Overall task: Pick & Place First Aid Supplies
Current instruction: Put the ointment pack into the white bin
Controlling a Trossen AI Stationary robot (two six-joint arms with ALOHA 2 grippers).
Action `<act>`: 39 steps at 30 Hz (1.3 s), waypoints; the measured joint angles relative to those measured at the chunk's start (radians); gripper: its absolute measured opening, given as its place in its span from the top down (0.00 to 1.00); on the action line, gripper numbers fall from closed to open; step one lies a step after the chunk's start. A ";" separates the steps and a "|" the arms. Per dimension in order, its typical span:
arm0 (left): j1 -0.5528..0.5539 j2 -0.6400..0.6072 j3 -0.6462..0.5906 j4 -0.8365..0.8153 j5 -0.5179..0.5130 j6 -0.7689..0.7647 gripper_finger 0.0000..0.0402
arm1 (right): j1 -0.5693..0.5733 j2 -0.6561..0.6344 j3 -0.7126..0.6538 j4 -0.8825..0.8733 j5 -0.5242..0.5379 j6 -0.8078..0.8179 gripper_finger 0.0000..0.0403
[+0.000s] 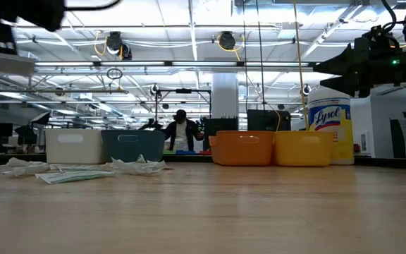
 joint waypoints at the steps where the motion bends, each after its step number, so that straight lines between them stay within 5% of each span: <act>1: 0.040 -0.003 0.000 0.001 0.001 0.015 1.00 | 0.000 0.000 0.000 0.000 0.000 0.000 0.03; 25: 1.198 -0.003 0.001 0.023 -0.116 0.288 1.00 | 0.000 0.000 0.000 0.000 0.000 0.000 0.03; 31: 1.383 -0.003 0.001 0.023 -0.116 0.346 1.00 | 0.000 0.000 0.000 0.000 0.000 0.000 0.03; 39: 1.465 0.056 0.002 0.023 -0.115 0.348 1.00 | 0.000 0.000 0.000 0.000 0.000 0.000 0.03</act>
